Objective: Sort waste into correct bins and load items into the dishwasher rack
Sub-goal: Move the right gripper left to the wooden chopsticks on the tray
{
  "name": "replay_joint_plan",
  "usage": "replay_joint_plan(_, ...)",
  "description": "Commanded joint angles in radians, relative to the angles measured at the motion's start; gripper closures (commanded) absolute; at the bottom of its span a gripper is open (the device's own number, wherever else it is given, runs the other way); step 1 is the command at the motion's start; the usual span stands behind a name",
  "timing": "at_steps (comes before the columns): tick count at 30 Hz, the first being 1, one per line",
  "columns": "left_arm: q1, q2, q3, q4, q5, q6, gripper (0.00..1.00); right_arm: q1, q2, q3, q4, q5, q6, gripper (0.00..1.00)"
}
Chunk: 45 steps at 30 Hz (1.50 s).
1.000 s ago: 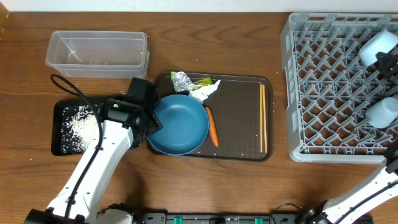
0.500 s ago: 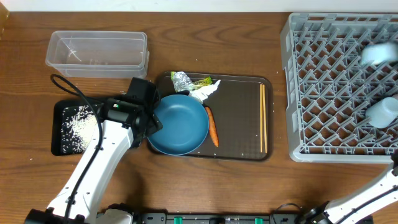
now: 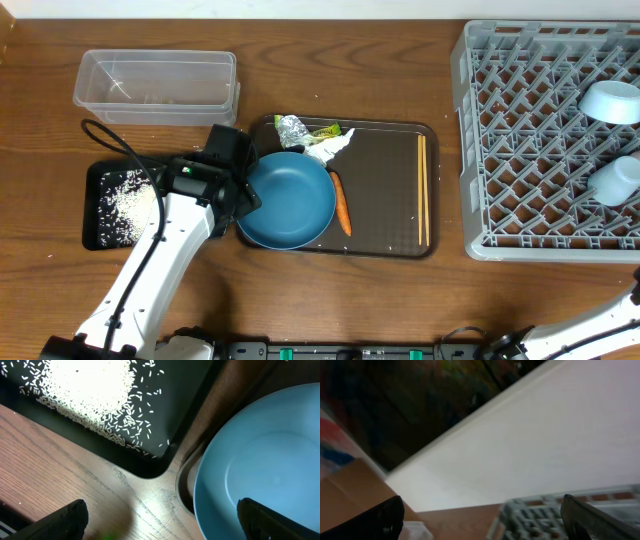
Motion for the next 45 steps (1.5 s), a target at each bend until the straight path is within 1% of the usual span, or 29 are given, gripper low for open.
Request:
replay_joint_plan(1, 0.004, -0.012, 0.018, -0.005, -0.02, -0.009, 0.02, 0.074, -0.057, 0.007, 0.008, 0.026, 0.135, 0.01)
replay_joint_plan(3, 0.004, -0.012, 0.018, -0.005, -0.02, -0.009, 0.02, 0.133, -0.08, 0.007, 0.032, 0.022, 0.134, 0.01)
replay_joint_plan(6, 0.004, -0.012, 0.018, -0.005, -0.02, -0.009, 0.02, 0.254, -0.113, 0.007, 0.148, 0.014, 0.119, 0.01)
replay_joint_plan(8, 0.004, -0.012, 0.018, -0.005, -0.02, -0.009, 0.02, 0.352, -0.137, 0.007, 0.15, -0.019, 0.072, 0.01)
replay_joint_plan(10, 0.004, -0.012, 0.018, -0.005, -0.02, -0.009, 0.02, 0.451, -0.15, 0.007, 0.149, -0.067, -0.006, 0.01)
replay_joint_plan(14, 0.004, -0.012, 0.018, -0.005, -0.02, -0.009, 0.02, 0.635, -0.148, 0.007, 0.103, -0.129, -0.098, 0.01)
replay_joint_plan(18, 0.004, -0.012, 0.018, -0.005, -0.02, -0.009, 0.02, 0.787, -0.147, 0.007, 0.044, -0.155, -0.174, 0.01)
replay_joint_plan(22, 0.004, -0.012, 0.018, -0.005, -0.02, -0.009, 0.02, 0.899, -0.147, 0.007, 0.045, -0.172, -0.173, 0.01)
replay_joint_plan(24, 0.004, -0.012, 0.018, -0.005, -0.02, -0.009, 0.02, 0.95, -0.146, 0.007, 0.041, -0.165, -0.209, 0.01)
replay_joint_plan(26, 0.004, -0.012, 0.018, -0.005, -0.02, -0.009, 0.02, 1.003, -0.144, 0.007, -0.008, -0.16, -0.293, 0.01)
replay_joint_plan(27, 0.004, -0.012, 0.018, -0.005, -0.02, -0.009, 0.02, 1.028, -0.144, 0.007, -0.073, -0.16, -0.359, 0.01)
replay_joint_plan(29, 0.004, -0.012, 0.018, -0.005, -0.02, -0.009, 0.02, 1.06, -0.144, 0.007, -0.266, -0.164, -0.52, 0.01)
replay_joint_plan(31, 0.004, -0.012, 0.018, -0.005, -0.02, -0.009, 0.02, 1.072, -0.144, 0.007, -0.539, -0.118, -0.717, 0.01)
replay_joint_plan(32, 0.004, -0.012, 0.018, -0.005, -0.02, -0.009, 0.02, 1.071, -0.144, 0.007, -0.663, -0.067, -0.788, 0.01)
replay_joint_plan(34, 0.004, -0.012, 0.018, -0.005, -0.02, -0.009, 0.02, 1.063, -0.144, 0.007, -0.918, 0.088, -0.891, 0.01)
replay_joint_plan(37, 0.004, -0.012, 0.018, -0.005, -0.02, -0.009, 0.02, 1.062, -0.145, 0.007, -1.322, 0.388, -1.052, 0.01)
replay_joint_plan(38, 0.004, -0.012, 0.018, -0.005, -0.019, -0.009, 0.02, 1.067, -0.146, 0.007, -1.421, 0.465, -1.091, 0.01)
replay_joint_plan(42, 0.004, -0.012, 0.018, -0.005, -0.02, -0.009, 0.02, 1.122, -0.154, 0.007, -1.763, 0.8, -1.277, 0.01)
replay_joint_plan(45, 0.004, -0.012, 0.018, -0.005, -0.02, -0.009, 0.02, 1.193, -0.17, 0.008, -1.901, 1.019, -1.37, 0.01)
